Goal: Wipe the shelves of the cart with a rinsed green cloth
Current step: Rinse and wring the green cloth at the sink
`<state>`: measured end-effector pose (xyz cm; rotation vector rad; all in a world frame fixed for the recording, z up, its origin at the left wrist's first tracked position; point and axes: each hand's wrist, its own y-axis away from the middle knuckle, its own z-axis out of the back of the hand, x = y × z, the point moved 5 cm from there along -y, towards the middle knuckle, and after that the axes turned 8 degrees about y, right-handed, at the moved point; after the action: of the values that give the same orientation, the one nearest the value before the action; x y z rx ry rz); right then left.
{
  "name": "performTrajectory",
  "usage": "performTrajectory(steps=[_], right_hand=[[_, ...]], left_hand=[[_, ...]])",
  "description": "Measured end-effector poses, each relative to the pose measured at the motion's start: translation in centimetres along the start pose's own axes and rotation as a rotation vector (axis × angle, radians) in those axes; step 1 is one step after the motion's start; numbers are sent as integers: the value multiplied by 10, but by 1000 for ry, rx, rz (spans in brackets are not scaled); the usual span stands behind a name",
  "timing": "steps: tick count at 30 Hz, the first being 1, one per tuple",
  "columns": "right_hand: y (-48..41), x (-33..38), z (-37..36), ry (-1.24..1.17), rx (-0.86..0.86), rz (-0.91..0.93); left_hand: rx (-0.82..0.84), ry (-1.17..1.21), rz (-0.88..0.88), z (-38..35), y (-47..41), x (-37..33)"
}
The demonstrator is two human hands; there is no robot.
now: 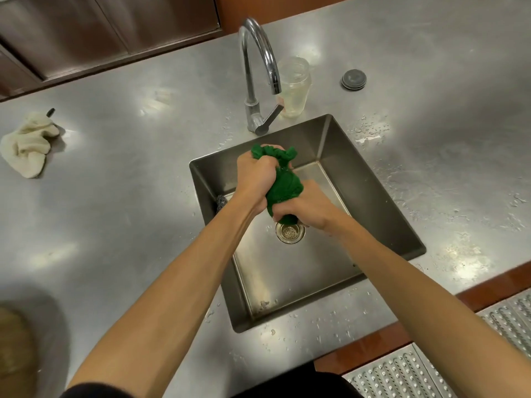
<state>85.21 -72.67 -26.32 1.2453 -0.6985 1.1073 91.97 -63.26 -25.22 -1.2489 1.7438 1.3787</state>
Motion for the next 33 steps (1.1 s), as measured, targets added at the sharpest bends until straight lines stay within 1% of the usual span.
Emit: performTrajectory(steps=[3,6,9,12,14,18,21,24,29,31,33], right_hand=[[0,-11,-3,-133,85,-40],[1,-24,-6,-270,171,-65],[5,-27,-13,-438,315,-35],[3,-31,-20,-583,444,-43],[0,-33,-22,-647,518,-67],[-4,-30,-26,-790,693,-87],[-4,-26,-30,-908,841,-49],[-2,-23,-34,-977,968,-2],[1,-20,-39,-1059,1104,15],[-2,-21,-39,-1090,1133,12],[-5,-25,-38,-1001,1067,-20]], left_hand=[[84,-50,1,-7,4,0],[216,-101,-18,-18,9,-3],[324,-134,-27,-25,10,-6],[380,-141,15,-29,11,-7],[388,-99,46,-29,8,-6],[416,63,144,-29,-1,1],[464,97,170,-33,-7,2],[539,96,191,-41,-6,4],[674,225,308,-48,4,4],[662,231,311,-47,2,5],[599,240,328,-42,-2,8]])
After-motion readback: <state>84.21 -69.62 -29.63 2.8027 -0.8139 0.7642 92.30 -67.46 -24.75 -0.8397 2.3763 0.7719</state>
